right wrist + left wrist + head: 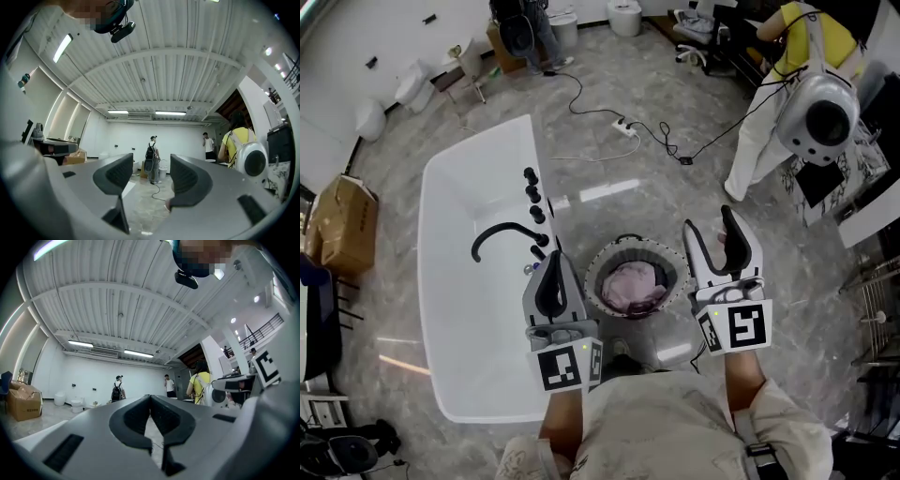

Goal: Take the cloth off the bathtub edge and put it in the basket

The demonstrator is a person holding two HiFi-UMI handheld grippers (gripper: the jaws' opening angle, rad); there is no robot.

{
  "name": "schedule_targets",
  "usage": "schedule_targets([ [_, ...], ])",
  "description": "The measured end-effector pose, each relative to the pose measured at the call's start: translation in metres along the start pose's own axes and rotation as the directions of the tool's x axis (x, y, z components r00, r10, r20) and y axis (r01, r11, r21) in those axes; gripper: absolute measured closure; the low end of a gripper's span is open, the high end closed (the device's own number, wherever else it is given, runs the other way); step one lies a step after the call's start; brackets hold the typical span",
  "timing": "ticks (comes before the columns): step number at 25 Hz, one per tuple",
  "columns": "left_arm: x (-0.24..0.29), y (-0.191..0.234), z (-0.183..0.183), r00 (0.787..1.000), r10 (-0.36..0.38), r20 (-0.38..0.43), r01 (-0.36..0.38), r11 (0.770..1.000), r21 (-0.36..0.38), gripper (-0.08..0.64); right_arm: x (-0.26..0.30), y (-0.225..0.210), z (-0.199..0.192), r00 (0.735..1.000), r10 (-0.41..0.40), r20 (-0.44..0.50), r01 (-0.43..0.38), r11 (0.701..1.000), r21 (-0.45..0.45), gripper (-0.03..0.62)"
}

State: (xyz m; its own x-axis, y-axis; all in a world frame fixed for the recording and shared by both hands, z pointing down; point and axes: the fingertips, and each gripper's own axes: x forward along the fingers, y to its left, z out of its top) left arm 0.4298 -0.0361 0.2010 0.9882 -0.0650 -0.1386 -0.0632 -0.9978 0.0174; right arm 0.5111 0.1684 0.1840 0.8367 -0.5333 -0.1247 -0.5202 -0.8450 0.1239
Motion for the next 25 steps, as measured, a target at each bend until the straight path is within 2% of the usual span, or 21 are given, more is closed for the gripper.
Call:
schedule_targets([
  [3, -0.003, -0.001, 0.004, 1.0, -0.005, 0.009, 0.005, 1.0, 0.002, 0.557, -0.002, 0.001, 0.001, 1.0, -0.004, 0.002, 0.004, 1.0, 0.001, 0.371],
  [7, -0.003, 0.0, 0.008, 1.0, -0.008, 0.014, 0.008, 1.0, 0.002, 0.557, -0.001, 0.006, 0.0, 1.0, 0.0, -0.002, 0.0, 1.0, 0.007, 0.436],
  [12, -0.003, -0.001, 0.014, 0.999, -0.02, 0.025, 0.02, 1.0, 0.0, 0.557, -0.003, 0.006, 0.005, 1.0, -0.008, 0.014, 0.007, 0.999, 0.043, 0.575],
  [14, -0.003, 0.001, 0.014, 0.999, -0.021, 0.027, 0.021, 1.0, -0.002, 0.557, -0.003, 0.006, 0.007, 1.0, -0.017, 0.022, 0.016, 0.999, 0.05, 0.598],
  [25, 0.003, 0.014, 0.023, 0.999, -0.033, 0.043, 0.033, 0.999, 0.001, 0.557, 0.009, 0.02, 0.017, 0.999, -0.012, 0.046, 0.011, 1.0, 0.025, 0.603],
])
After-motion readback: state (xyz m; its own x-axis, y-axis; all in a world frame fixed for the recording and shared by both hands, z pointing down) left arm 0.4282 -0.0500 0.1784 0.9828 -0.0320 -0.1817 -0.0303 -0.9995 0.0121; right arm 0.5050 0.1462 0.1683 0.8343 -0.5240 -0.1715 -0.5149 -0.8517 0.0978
